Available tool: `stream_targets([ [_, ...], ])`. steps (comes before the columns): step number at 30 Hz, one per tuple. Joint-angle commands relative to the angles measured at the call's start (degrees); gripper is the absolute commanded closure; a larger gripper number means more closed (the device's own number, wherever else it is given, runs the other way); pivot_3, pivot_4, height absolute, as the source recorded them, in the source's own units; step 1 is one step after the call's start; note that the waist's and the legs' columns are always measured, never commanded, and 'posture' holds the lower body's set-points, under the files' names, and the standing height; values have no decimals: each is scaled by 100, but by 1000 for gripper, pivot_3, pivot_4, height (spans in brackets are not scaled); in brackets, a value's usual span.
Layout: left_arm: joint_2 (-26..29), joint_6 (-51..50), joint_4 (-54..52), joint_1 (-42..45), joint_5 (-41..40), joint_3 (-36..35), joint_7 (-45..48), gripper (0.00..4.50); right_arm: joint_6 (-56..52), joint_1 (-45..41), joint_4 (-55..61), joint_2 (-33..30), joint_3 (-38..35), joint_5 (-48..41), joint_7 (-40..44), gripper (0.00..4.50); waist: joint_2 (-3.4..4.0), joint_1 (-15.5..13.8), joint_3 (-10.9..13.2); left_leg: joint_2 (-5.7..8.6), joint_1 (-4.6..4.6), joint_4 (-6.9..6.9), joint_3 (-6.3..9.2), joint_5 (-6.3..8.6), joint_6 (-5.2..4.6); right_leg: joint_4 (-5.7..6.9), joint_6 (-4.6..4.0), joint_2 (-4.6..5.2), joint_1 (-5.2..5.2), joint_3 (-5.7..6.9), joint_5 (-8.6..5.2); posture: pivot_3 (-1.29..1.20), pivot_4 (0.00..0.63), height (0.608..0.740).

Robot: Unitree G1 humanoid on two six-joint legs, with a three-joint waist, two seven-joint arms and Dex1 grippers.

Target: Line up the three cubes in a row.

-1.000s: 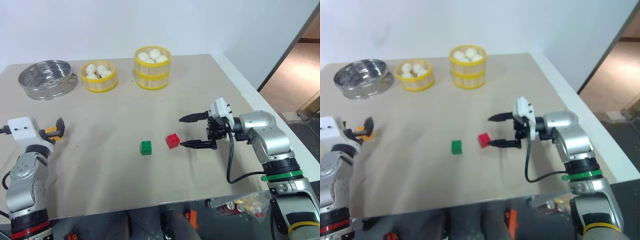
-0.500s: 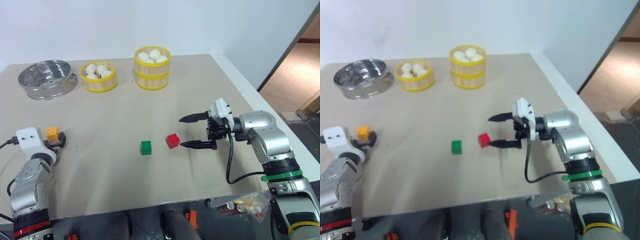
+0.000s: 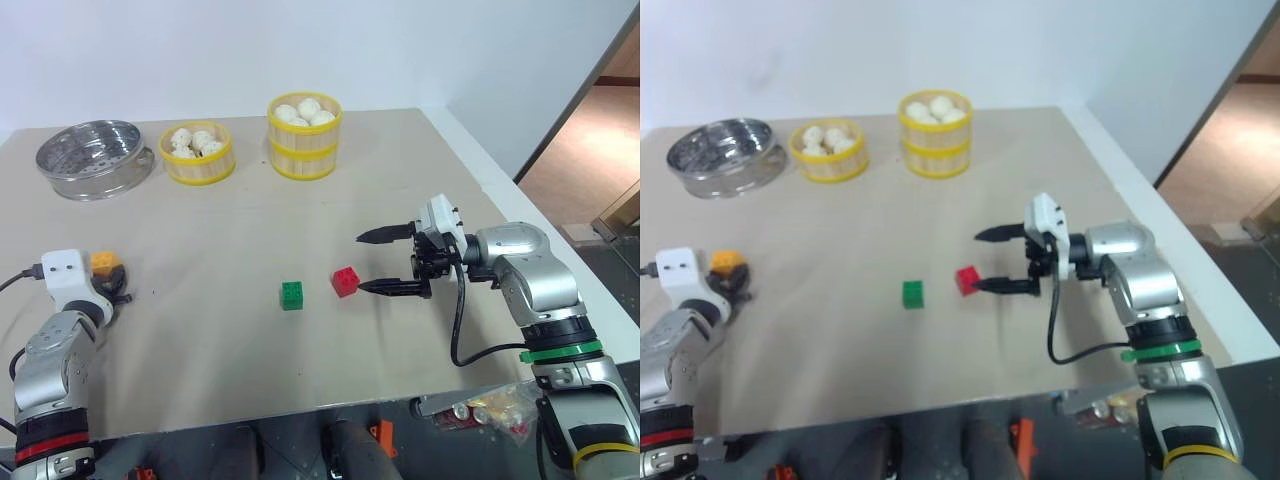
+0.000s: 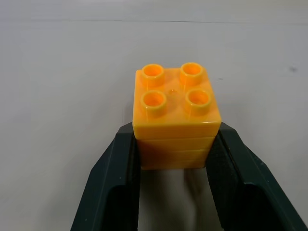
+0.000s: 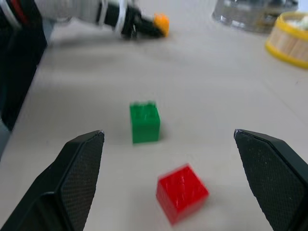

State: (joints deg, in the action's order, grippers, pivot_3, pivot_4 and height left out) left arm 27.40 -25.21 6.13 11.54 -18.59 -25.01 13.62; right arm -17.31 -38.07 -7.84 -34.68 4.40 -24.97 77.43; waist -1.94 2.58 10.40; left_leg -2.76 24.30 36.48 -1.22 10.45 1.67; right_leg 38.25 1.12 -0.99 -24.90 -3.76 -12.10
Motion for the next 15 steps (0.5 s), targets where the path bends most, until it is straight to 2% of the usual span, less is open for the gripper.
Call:
stream_targets([
  [1,210,75,-71,-55,71,139,297,3184,-364,-312,382,185,-363,-479,-346,0,1,3,0,0,0,0,-2,0,0,0,-1,0,-2,-1,1,0,150,740],
  [4,274,163,-42,-44,110,241,459,3184,-540,-353,486,211,-317,-514,-437,0,0,1,0,-1,0,-1,-4,0,0,0,-1,1,-3,-1,2,0,150,740],
  [8,499,630,-270,-54,194,768,1312,3184,-689,-343,557,190,-262,-483,-501,0,-3,-19,-2,1,3,-2,-7,0,0,-2,-2,6,-3,0,-2,0,150,740],
  [15,1160,1564,-1033,-181,-272,1867,4164,3184,-375,-224,571,-101,-187,-142,-352,0,-3,-11,-2,2,13,-7,-36,0,0,-7,-10,19,-21,-9,-7,0,150,740],
])
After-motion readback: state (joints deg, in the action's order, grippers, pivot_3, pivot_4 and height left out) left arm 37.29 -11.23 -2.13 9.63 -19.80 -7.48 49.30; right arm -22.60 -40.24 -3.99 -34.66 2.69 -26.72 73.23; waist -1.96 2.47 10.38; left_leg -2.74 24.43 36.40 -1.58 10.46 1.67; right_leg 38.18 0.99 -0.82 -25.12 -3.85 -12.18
